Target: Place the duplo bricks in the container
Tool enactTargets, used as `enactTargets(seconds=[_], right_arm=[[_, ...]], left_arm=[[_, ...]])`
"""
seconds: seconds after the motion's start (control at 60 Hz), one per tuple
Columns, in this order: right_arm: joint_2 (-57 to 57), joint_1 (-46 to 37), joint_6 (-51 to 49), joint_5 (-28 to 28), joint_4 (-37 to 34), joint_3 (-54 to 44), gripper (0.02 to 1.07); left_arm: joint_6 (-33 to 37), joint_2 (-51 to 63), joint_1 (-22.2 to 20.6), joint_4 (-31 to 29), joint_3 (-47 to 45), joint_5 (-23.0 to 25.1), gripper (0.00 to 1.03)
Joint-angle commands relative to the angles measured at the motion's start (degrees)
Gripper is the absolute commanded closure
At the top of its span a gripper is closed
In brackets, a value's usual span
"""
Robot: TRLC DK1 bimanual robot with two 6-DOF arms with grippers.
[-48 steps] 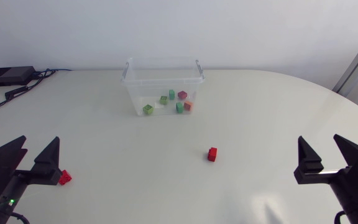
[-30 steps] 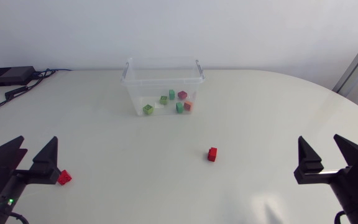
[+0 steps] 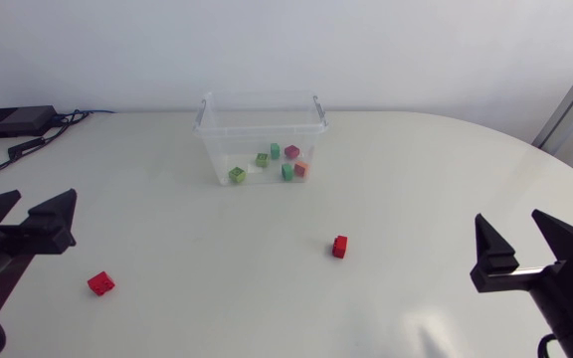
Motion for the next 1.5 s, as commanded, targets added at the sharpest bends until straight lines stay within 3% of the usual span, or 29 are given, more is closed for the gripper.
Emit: enactTargets(seconds=[0.0,0.383,0.6,0.667,0.8,0.95,1.0,1.1,1.133,1.3,1.4,1.483], right_arm=[[4.4,0.3,-0.3,-0.2,2.0,2.5,0.06],[31.2,0.6,1.4,-1.6,3.6,14.4,0.06],[44.7,0.7,3.5,-1.9,0.0,21.4,0.06],[49.3,1.1,4.7,-3.0,-2.6,24.3,0.06],[54.5,1.1,6.5,-8.1,-6.9,27.9,0.06],[57.5,2.0,6.3,-9.2,-10.2,30.4,0.06],[58.1,3.1,5.9,-8.0,-13.7,32.0,0.06],[58.9,7.5,4.1,-0.3,-20.7,35.1,0.06],[59.3,8.2,4.0,-0.4,-22.9,36.1,0.06],[64.0,7.5,3.2,-14.5,-20.9,35.7,0.06],[66.4,8.7,-4.9,-10.8,-20.8,37.3,0.06],[71.5,10.5,-9.7,-8.6,-27.6,41.7,0.06]], left_arm=[[-1.4,6.4,0.7,-2.1,4.6,0.9,0.05],[2.0,34.2,7.3,-16.4,21.0,4.8,0.08],[12.8,47.2,7.6,-24.7,27.5,4.8,0.09],[21.3,51.4,7.2,-28.1,29.0,4.8,0.09],[27.8,54.3,7.7,-28.2,28.1,4.8,0.09],[36.9,55.8,8.7,-27.0,25.4,4.8,0.08],[40.7,56.7,9.9,-26.6,24.5,4.8,0.08],[46.2,59.1,11.0,-26.4,23.6,4.8,0.08],[47.6,59.5,11.3,-26.4,23.2,4.8,0.09],[53.5,59.5,11.3,-26.3,20.2,5.9,0.09],[55.6,59.1,11.1,-26.4,19.0,6.8,0.1],[57.6,60.0,10.9,-26.4,18.1,6.8,0.12]])
